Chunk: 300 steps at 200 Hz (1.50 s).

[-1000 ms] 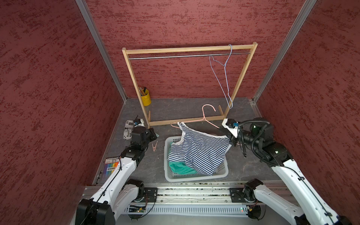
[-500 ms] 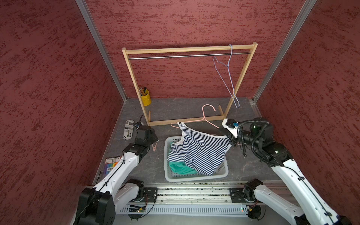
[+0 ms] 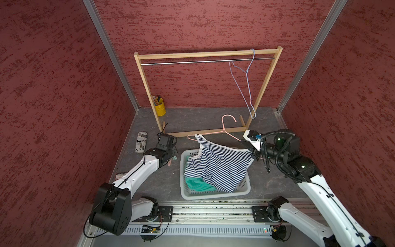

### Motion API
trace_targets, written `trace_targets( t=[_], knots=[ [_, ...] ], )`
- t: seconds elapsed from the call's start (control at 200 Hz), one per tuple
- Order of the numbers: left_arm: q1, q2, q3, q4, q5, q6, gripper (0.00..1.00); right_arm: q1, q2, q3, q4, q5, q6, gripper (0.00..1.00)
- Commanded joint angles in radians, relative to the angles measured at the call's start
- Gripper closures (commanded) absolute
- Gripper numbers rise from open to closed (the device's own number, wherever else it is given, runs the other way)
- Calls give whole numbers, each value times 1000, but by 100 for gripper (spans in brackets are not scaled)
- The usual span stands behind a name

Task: Remove the clothespins securing tank tops to the hanger
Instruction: Place the clothespin at the center of the board.

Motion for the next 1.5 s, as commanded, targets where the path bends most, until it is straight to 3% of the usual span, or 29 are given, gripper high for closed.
trace_targets(
  t=[0.0, 0.336, 0.596, 0.651, 0.716, 0.781, 0.801, 0.877, 1.157, 1.227, 1.498],
  knots=[
    [-7, 53, 46, -67, -16, 4, 100, -4, -7, -9, 32, 4, 1, 100],
    [-23, 192, 135, -148, -33, 17, 99, -4, -10, -13, 31, 7, 5, 100],
    [-24, 253, 151, -157, -43, 22, 86, -3, -7, -19, 38, 7, 6, 100],
    [-25, 267, 154, -156, -39, 20, 80, -3, -7, -17, 37, 8, 7, 100],
    [-24, 276, 153, -147, -23, 23, 65, -2, -7, -17, 38, 10, 8, 100],
    [-22, 278, 153, -135, -6, 25, 32, -3, -6, -17, 40, 10, 5, 100],
    [-22, 277, 154, -134, -3, 25, 27, -3, -6, -16, 40, 10, 7, 100],
    [-20, 265, 159, -119, 4, 26, 26, -3, -6, -18, 40, 9, 7, 100],
    [-17, 126, 202, -70, 99, 83, 1, -3, -7, -16, 38, 11, 5, 100],
    [-18, 68, 199, -54, 115, 102, 0, -3, -8, -18, 38, 11, 6, 100],
    [-2, -81, 193, -131, -123, 118, 0, -3, -6, -15, 46, 1, 2, 100]
  ],
)
